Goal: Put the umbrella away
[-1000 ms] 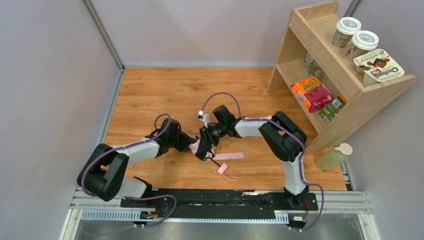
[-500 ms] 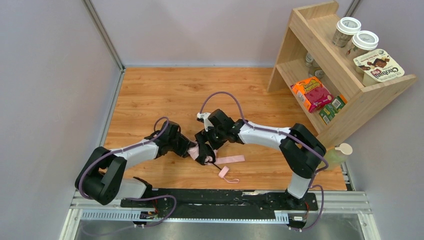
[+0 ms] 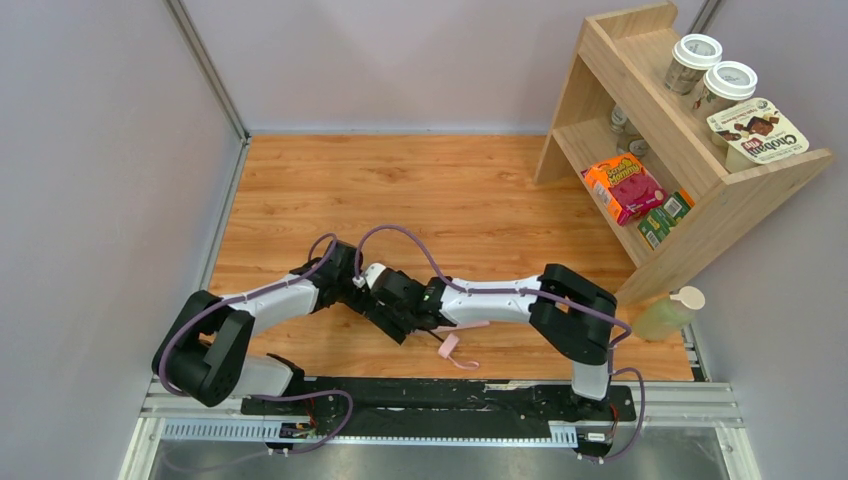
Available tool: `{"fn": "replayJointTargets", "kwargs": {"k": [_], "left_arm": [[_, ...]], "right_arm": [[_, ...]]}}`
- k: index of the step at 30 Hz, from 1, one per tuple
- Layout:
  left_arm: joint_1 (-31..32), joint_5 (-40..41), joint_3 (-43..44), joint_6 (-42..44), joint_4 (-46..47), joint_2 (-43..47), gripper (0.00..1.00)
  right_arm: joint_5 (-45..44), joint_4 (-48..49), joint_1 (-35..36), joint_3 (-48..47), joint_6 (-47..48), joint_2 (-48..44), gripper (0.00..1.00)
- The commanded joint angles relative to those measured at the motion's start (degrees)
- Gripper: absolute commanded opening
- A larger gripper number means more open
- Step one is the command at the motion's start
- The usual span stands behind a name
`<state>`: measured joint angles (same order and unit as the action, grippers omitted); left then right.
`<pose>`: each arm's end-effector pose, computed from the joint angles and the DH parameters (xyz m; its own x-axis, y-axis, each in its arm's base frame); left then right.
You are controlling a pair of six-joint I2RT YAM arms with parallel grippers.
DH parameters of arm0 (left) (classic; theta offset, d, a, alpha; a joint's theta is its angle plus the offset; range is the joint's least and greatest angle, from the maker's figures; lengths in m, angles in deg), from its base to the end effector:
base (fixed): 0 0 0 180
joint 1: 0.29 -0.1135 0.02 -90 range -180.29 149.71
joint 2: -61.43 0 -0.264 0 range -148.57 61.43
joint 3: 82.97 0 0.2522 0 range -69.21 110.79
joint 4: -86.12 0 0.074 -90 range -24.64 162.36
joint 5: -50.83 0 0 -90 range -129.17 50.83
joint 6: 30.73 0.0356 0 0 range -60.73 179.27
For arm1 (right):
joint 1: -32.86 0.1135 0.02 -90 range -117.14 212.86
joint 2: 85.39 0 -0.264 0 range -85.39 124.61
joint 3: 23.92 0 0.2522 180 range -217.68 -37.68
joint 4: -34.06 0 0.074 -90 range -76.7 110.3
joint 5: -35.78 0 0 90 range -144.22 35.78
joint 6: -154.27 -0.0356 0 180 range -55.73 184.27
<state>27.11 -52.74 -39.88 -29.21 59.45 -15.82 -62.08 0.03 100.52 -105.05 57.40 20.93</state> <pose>0.1945 -0.1102 0.1345 -0.5693 -0.7995 0.1919 -0.7604 0.4232 -0.4927 0.1483 0.3481 0.1656 -0.4306 -0.7362 -0.5221 -0.8442 0.5331 -0.0554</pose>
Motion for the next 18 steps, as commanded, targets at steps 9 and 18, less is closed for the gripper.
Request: {"fn": "replayJointTargets", "kwargs": {"k": [9,18], "left_arm": [[0.6,0.5,-4.1,2.2,-5.6,-0.2,0.0],[0.6,4.7,-5.2,8.2,-3.8,2.6,0.69]], "right_arm": [[-2.8,0.4,-1.6,-4.4,2.3,6.6,0.0],[37.4,13.6,-15.4,6.6,-6.0,4.2,0.0]]}}
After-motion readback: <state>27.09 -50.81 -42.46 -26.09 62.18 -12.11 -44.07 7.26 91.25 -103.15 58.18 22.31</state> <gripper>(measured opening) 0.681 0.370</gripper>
